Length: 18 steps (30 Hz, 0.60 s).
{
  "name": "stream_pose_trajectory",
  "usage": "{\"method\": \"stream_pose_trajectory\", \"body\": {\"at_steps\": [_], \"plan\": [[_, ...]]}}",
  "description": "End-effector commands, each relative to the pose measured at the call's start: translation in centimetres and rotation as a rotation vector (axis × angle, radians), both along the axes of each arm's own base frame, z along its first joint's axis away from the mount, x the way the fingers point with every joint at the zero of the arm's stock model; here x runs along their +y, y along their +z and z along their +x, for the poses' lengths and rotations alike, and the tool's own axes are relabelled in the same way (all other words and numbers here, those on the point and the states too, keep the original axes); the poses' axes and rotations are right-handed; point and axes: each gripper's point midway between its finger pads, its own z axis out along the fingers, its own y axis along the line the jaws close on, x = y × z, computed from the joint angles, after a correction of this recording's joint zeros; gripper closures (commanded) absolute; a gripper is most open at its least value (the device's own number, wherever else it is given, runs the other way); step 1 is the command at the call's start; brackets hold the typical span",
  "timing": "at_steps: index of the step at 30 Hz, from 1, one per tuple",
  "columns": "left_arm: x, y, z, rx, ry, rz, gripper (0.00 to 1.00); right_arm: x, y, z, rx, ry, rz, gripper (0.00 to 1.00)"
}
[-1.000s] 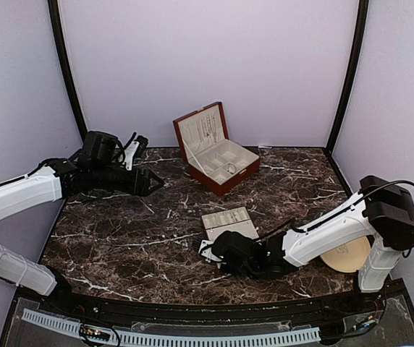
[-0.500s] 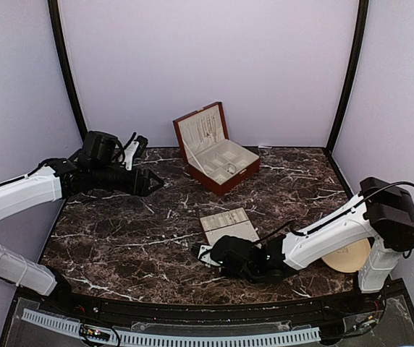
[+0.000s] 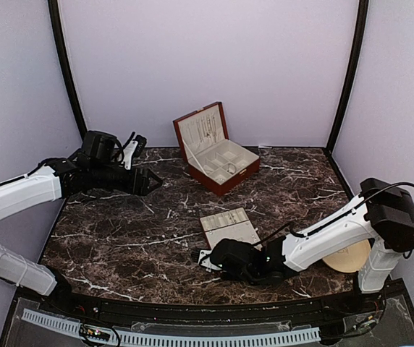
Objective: Organize the mixed jewelry
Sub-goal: Insert the earring into the earring holder.
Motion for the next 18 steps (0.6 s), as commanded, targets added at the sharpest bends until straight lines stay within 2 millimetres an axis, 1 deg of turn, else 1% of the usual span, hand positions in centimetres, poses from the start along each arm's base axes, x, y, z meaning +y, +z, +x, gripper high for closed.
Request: {"method": "stream_pose_trajectory", "body": {"at_steps": [1, 10, 14, 18], "plan": [[0.39, 0.43, -0.49, -0.006, -0.006, -0.009, 0.3, 1.35, 0.93, -0.57, 0.013, 0.023, 0.043, 0.81], [0.39, 0.41, -0.58, -0.002, -0.009, -0.012, 0.3, 1.84, 0.47, -0.86, 0.04, 0.037, 0.039, 0.82], [0.42, 0.41, -0.63, 0.0, -0.01, -0.014, 0.3, 1.94, 0.57, -0.89, 0.043, 0.04, 0.04, 0.84], [0.41, 0.4, -0.62, 0.0, -0.009, -0.015, 0.3, 2.22, 1.3, -0.74, 0.04, 0.031, 0.063, 0.81]]}}
